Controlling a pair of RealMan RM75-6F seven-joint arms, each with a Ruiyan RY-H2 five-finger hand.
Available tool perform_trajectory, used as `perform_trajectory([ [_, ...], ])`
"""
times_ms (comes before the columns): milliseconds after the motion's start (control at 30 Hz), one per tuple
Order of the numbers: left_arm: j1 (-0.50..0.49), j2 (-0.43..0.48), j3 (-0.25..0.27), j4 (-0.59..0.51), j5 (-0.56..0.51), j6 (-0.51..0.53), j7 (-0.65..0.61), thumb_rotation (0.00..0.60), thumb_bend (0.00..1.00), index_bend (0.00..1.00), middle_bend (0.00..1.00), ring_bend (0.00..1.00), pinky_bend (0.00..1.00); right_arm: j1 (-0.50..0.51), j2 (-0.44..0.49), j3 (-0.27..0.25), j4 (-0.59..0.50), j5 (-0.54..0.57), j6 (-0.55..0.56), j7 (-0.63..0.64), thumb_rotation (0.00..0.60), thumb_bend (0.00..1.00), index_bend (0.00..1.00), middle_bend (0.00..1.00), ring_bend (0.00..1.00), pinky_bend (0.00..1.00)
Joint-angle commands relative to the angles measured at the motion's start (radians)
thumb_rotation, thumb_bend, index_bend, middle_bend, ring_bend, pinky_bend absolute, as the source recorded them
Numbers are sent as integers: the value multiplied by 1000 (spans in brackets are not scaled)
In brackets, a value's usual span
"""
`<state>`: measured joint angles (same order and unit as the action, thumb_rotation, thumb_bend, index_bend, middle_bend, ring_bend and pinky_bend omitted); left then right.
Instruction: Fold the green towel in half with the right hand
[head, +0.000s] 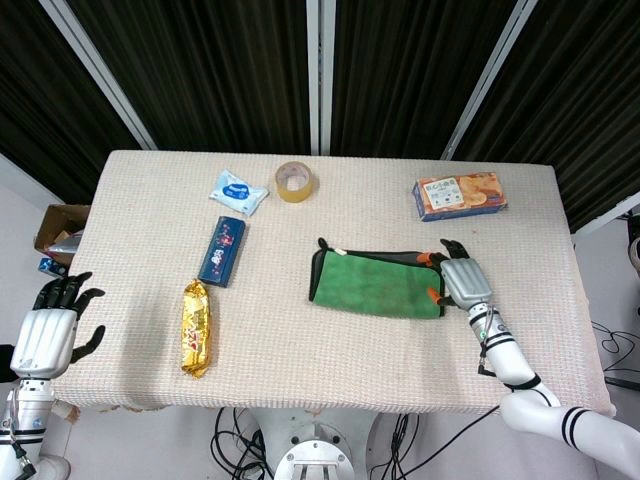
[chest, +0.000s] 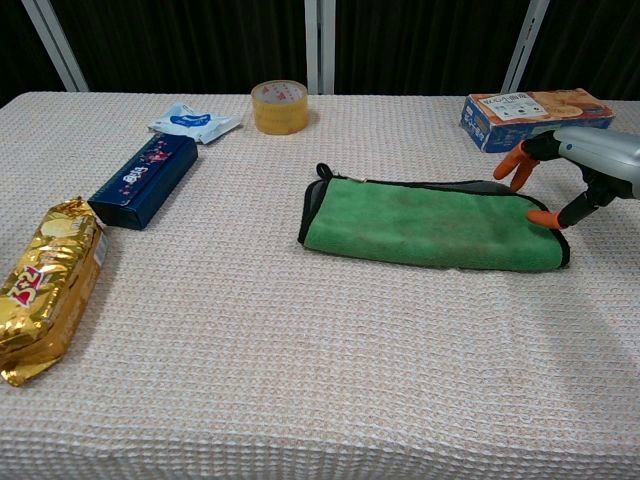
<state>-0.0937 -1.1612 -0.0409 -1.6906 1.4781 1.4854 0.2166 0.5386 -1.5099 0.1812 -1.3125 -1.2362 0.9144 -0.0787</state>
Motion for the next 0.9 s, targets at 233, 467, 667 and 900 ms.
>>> perform_trajectory([
  [233, 3, 3, 4, 0, 6, 5, -1, 600, 297, 299, 136, 139, 135, 3, 9, -4, -8, 17, 2, 3, 600, 274, 273, 294, 0, 36],
  [467, 7, 6, 5, -5, 13, 14, 0, 600, 297, 299, 136, 140, 135, 57, -15, 22, 38, 102, -47, -101, 600, 271, 334, 269, 0, 36],
  [667, 13, 8, 8, -5, 4, 13, -1, 600, 297, 300, 136, 139, 135, 86, -47, 25, 58, 169, -69, -168, 600, 268, 405, 260, 0, 35],
  [900, 14, 9, 8, -3, 2, 11, -5, 600, 297, 299, 135, 139, 135, 98, -67, 22, 80, 200, -69, -190, 600, 265, 407, 260, 0, 35],
])
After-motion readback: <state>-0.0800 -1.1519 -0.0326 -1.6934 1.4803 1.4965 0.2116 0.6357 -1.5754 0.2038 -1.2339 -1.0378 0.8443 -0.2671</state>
